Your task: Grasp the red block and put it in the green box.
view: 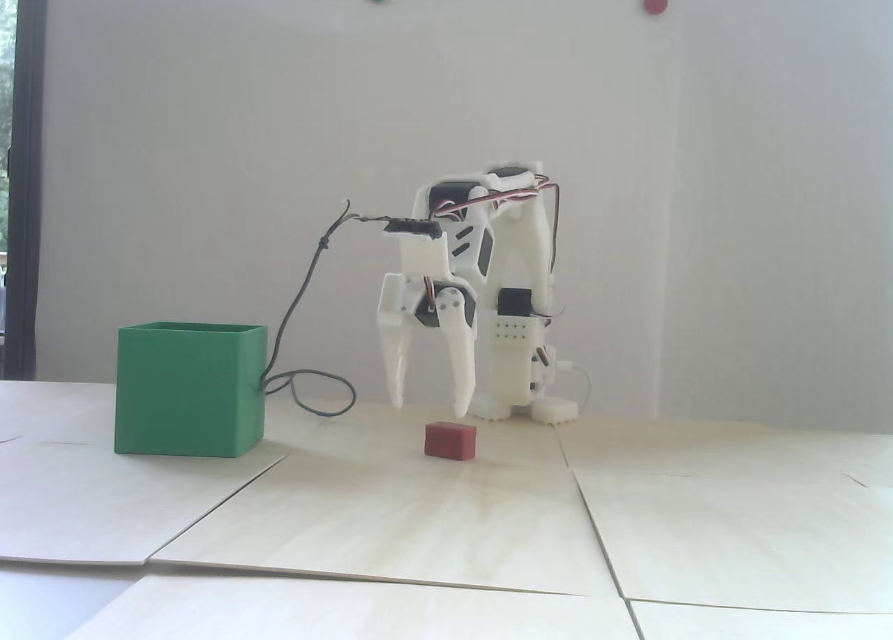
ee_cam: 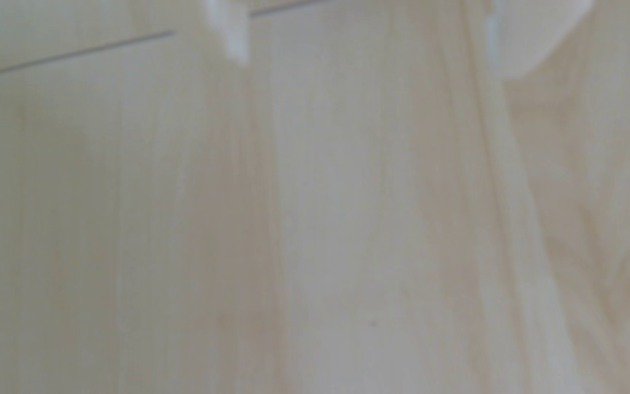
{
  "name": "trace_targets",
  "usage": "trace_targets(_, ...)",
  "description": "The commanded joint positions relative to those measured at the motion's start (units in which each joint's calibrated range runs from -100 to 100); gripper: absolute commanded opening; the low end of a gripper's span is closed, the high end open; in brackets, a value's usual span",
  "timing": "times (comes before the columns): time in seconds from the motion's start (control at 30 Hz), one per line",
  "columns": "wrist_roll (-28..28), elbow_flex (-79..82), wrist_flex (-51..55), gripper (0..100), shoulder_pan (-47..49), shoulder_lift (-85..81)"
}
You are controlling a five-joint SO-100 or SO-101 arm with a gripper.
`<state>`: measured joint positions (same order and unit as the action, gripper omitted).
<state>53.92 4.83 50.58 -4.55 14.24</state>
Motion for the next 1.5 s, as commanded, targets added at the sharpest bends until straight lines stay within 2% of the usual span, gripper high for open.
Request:
trace_targets(0.0,0.4,3.7,-0.9,23,0.6,-8.7)
trace_targets(0.2,0.4,10.2,-0.9,23,1.5,-13.3)
trace_targets(0.73,-0.2,10.5,-0.2,23,-0.6,-14.0)
trace_targets(0.97,-4.9,10.5,-0.3,23,-1.1,-14.0)
trace_targets(1.47,-6.6,10.6,-0.3,23,-1.3,-14.0)
